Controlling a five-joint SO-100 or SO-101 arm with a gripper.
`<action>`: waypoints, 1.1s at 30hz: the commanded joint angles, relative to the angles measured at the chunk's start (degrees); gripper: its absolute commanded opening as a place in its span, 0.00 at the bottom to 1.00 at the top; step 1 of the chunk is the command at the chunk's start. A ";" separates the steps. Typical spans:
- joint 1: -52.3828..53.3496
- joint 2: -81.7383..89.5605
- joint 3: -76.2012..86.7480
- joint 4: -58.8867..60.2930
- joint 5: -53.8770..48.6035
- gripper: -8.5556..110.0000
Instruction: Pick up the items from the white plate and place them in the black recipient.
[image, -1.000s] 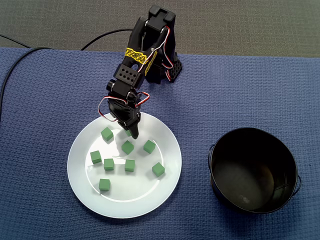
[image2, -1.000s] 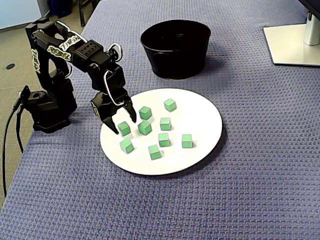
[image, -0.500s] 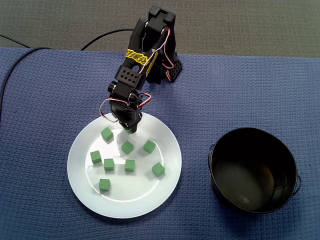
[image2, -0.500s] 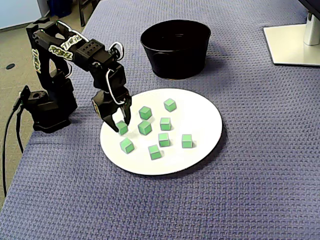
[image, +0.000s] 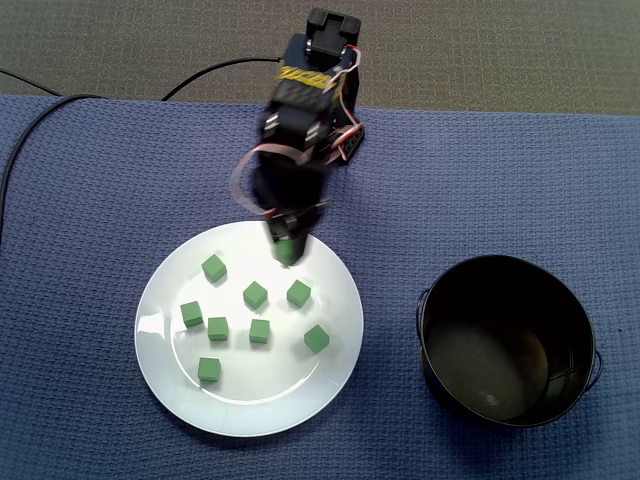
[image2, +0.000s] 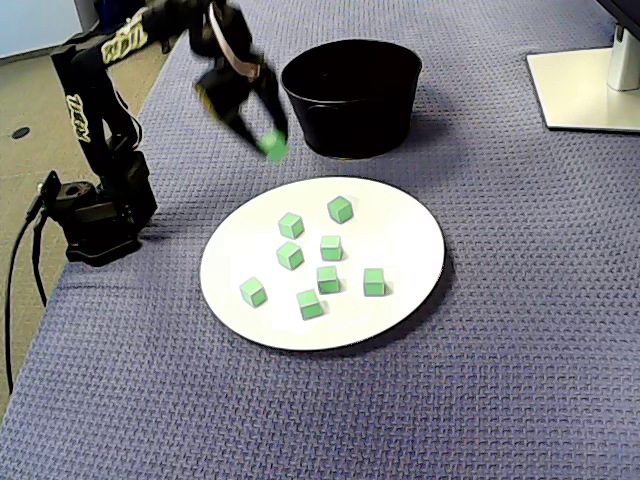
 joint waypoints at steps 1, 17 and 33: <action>-11.07 -0.35 -20.04 2.02 5.80 0.07; -34.45 -24.52 -24.70 -21.09 5.98 0.07; -37.27 -30.85 -10.11 -34.19 7.29 0.23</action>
